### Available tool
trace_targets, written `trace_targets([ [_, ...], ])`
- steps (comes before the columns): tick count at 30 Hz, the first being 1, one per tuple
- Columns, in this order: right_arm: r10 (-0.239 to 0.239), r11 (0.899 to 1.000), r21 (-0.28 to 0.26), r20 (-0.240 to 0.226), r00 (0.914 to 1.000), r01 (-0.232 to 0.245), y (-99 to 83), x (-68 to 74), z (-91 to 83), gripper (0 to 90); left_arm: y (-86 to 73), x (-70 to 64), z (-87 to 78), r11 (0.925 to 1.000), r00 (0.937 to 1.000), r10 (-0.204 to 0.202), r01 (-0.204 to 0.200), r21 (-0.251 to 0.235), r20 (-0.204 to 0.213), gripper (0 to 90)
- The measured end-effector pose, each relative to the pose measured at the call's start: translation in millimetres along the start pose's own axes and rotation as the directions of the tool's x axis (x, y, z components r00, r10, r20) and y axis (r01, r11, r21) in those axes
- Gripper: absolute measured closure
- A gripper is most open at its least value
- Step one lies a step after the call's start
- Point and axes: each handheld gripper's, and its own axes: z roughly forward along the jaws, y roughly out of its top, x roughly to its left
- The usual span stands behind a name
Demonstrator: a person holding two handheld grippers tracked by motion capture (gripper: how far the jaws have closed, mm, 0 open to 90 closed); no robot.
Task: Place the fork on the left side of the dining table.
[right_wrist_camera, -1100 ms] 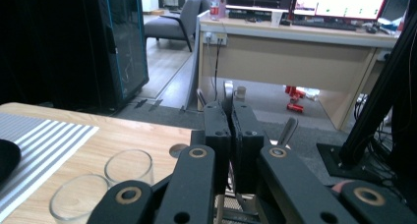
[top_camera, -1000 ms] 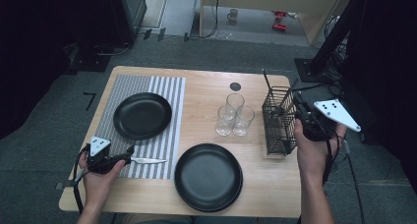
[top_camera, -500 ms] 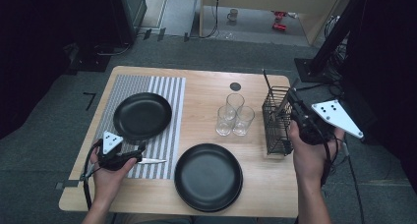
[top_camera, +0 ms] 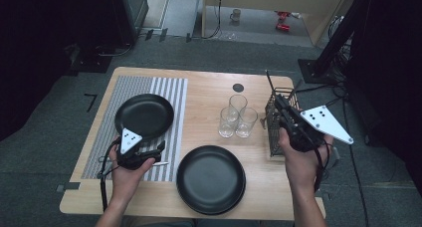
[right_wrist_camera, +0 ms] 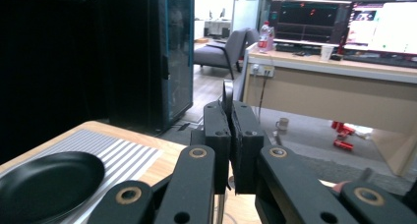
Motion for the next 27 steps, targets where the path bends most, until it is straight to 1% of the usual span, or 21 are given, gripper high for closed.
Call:
trace_targets([
  [6, 0.021, 1.000, 0.009, -0.046, 0.9987, -0.021, -6.7, 9.2, 6.1, 88.5, 5.0, -12.9, 5.4, 0.9999, 0.9993, 0.016, -0.016, -0.005, 0.033, 11.7],
  [8, 0.022, 1.000, 0.010, -0.058, 0.9981, -0.021, -8.3, 12.1, 7.8, 88.5, 6.5, -16.9, 7.5, 0.9999, 0.9988, 0.016, -0.016, -0.005, 0.045, 11.7],
  [16, 0.032, 0.999, 0.014, -0.103, 0.9942, -0.031, -12.4, 24.9, 14.5, 88.5, 12.9, -33.9, 15.4, 0.9990, 0.9955, 0.044, -0.043, -0.011, 0.083, 11.7],
  [22, 0.038, 0.999, 0.016, -0.130, 0.9908, -0.036, -15.1, 33.3, 19.8, 88.5, 15.4, -41.9, 19.9, 0.9984, 0.9931, 0.056, -0.056, -0.006, 0.103, 11.8],
  [27, 0.042, 0.999, 0.017, -0.150, 0.9878, -0.039, -15.7, 40.5, 22.8, 88.5, 17.7, -45.7, 21.9, 0.9987, 0.9920, 0.050, -0.049, -0.012, 0.116, 12.3],
])
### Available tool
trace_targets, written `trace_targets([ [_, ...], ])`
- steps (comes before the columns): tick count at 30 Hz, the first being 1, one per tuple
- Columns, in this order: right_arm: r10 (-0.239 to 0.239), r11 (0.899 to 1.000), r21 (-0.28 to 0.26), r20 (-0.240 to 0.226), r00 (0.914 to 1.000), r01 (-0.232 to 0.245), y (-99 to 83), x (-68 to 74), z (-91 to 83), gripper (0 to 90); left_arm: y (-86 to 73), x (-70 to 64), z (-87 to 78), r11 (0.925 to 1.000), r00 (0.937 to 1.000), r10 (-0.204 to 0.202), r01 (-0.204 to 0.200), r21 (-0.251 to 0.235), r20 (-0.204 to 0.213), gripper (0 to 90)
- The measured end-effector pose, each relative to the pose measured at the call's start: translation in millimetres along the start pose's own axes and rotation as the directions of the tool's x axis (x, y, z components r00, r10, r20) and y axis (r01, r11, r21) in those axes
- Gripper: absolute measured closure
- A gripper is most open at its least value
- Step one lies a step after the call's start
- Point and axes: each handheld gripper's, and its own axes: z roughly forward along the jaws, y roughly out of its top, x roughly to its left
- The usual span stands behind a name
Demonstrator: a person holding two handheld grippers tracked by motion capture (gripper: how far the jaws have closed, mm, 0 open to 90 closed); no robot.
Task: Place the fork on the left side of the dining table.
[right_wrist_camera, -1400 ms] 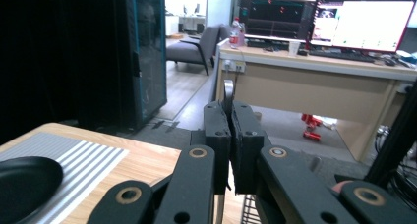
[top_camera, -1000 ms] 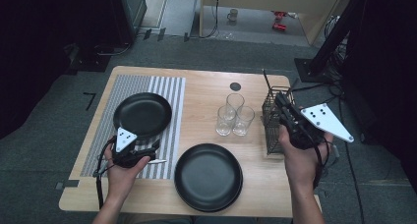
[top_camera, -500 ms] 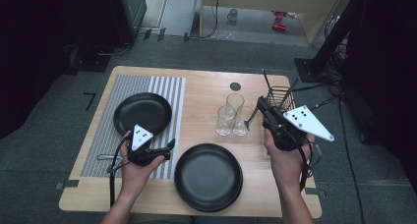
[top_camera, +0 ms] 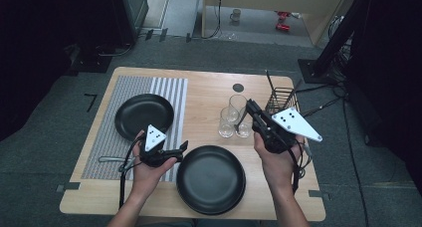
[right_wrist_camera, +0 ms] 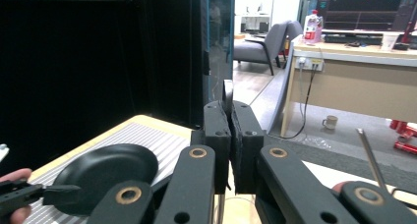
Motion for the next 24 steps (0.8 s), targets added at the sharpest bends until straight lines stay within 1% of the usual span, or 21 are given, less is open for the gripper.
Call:
trace_targets([
  [2, 0.000, 1.000, 0.000, -0.011, 0.9999, 0.000, -0.5, 2.8, 2.0, 88.5, 1.0, -2.4, 1.7, 1.0000, 1.0000, -0.001, 0.001, -0.001, 0.006, 12.5],
  [5, 0.006, 1.000, 0.003, -0.024, 0.9997, -0.006, -1.6, 6.2, 5.0, 88.5, 2.9, -7.6, 4.5, 1.0000, 0.9998, 0.008, -0.008, 0.000, 0.018, 12.6],
  [8, 0.002, 1.000, 0.004, -0.031, 0.9995, -0.002, -3.2, 10.8, 8.0, 88.5, 4.2, -11.4, 7.1, 0.9999, 0.9996, 0.012, -0.012, 0.001, 0.027, 12.7],
  [17, 0.011, 1.000, 0.004, -0.063, 0.9980, -0.011, -6.8, 21.6, 14.7, 88.5, 7.4, -20.9, 14.5, 0.9997, 0.9985, 0.023, -0.023, 0.001, 0.050, 13.2],
  [24, 0.019, 1.000, 0.004, -0.083, 0.9964, -0.018, -9.1, 29.6, 18.1, 88.5, 9.7, -32.0, 19.3, 0.9989, 0.9960, 0.046, -0.046, -0.008, 0.077, 13.6],
])
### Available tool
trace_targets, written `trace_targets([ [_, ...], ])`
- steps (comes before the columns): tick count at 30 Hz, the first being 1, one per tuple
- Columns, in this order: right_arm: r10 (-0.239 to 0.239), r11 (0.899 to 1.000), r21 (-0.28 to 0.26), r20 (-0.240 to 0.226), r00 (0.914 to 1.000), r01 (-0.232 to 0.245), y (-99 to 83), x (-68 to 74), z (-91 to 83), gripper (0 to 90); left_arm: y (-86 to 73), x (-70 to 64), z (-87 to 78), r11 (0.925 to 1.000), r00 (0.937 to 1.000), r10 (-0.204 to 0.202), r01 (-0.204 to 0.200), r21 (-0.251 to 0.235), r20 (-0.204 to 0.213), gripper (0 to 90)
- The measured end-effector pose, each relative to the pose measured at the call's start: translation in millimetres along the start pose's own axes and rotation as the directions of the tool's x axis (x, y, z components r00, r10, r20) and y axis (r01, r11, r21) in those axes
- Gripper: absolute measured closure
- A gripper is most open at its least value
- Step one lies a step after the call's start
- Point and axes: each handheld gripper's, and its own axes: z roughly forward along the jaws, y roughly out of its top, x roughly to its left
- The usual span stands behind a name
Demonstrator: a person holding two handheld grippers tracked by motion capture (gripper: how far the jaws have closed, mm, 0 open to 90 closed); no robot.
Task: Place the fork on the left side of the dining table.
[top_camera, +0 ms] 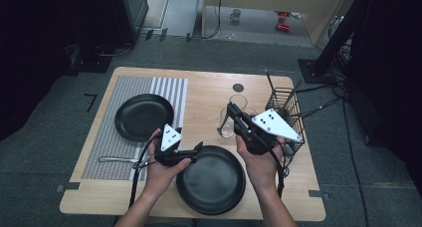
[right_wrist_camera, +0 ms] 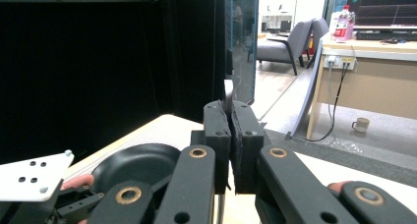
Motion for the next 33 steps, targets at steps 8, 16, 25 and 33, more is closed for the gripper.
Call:
trace_targets([
  [8, 0.009, 1.000, 0.003, -0.022, 0.9997, -0.009, -3.2, 6.6, 3.7, 88.5, 5.1, -11.2, 7.7, 0.9998, 0.9994, 0.021, -0.021, 0.002, 0.027, 13.9],
  [16, 0.020, 1.000, 0.003, -0.048, 0.9986, -0.020, -5.1, 12.5, 6.5, 88.5, 9.0, -20.5, 12.2, 0.9986, 0.9970, 0.052, -0.052, -0.012, 0.057, 13.9],
  [25, 0.039, 0.999, -0.002, -0.070, 0.9968, -0.039, -5.8, 16.5, 9.1, 88.5, 8.4, -27.8, 21.6, 0.9981, 0.9973, 0.058, -0.059, 0.016, 0.046, 14.7],
  [33, 0.049, 0.999, 0.000, -0.078, 0.9958, -0.050, -7.0, 17.2, 9.7, 88.5, 7.6, -29.4, 24.9, 0.9978, 0.9977, 0.066, -0.066, 0.012, 0.019, 35.6],
])
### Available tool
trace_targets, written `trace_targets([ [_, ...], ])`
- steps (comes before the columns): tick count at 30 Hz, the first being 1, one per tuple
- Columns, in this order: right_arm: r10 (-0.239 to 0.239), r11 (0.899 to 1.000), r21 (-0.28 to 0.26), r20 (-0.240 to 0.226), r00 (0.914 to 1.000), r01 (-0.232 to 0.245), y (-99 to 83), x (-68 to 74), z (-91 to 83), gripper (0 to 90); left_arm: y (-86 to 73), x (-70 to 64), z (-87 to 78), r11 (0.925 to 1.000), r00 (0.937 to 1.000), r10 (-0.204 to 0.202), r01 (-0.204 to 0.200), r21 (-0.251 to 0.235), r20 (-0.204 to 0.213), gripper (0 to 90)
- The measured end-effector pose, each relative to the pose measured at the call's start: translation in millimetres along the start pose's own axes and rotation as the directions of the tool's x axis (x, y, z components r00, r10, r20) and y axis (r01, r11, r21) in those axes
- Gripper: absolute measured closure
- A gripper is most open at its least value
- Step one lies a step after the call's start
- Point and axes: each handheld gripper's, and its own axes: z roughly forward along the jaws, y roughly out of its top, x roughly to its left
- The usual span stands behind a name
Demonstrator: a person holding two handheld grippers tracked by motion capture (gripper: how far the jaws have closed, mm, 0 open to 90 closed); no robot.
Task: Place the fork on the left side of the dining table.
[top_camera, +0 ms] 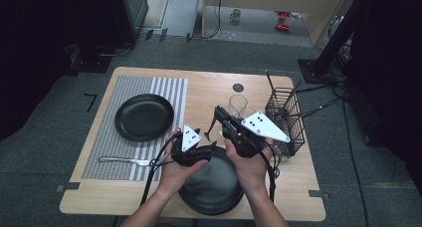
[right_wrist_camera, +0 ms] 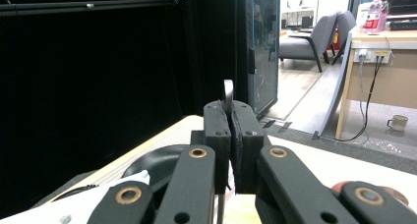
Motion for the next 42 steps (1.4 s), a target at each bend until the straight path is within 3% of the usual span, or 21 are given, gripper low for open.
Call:
trace_targets([
  [7, 0.021, 1.000, 0.006, 0.000, 0.9998, -0.021, -2.6, -2.0, 0.0, 88.5, 0.8, -2.0, -3.0, 0.9989, 0.9994, 0.019, -0.018, -0.043, 0.027, 55.8],
  [12, 0.037, 0.999, 0.006, 0.001, 0.9993, -0.037, -4.5, -4.1, 0.1, 88.4, 0.9, -1.3, -3.7, 0.9983, 0.9985, 0.011, -0.008, -0.058, 0.053, 68.0],
  [18, 0.048, 0.999, 0.014, -0.013, 0.9988, -0.048, -5.2, -5.4, -0.4, 86.5, -0.3, 1.6, -3.6, 0.9984, 0.9960, -0.001, 0.006, -0.056, 0.089, 69.7],
  [27, 0.042, 0.998, 0.047, -0.055, 0.9976, -0.040, -8.6, -3.6, 3.2, 81.4, 1.6, 4.6, -7.9, 0.9929, 0.9892, -0.037, 0.052, -0.107, 0.142, 70.9],
  [35, 0.043, 0.996, 0.083, -0.082, 0.9957, -0.036, -14.0, -5.5, 8.5, 79.7, 0.9, 6.7, -9.2, 0.9923, 0.9877, -0.037, 0.054, -0.111, 0.152, 71.3],
  [42, 0.042, 0.992, 0.122, -0.125, 0.9912, -0.027, -26.9, -10.4, 13.3, 78.5, 2.5, 9.6, -13.7, 0.9876, 0.9831, -0.054, 0.078, -0.136, 0.175, 71.5],
])
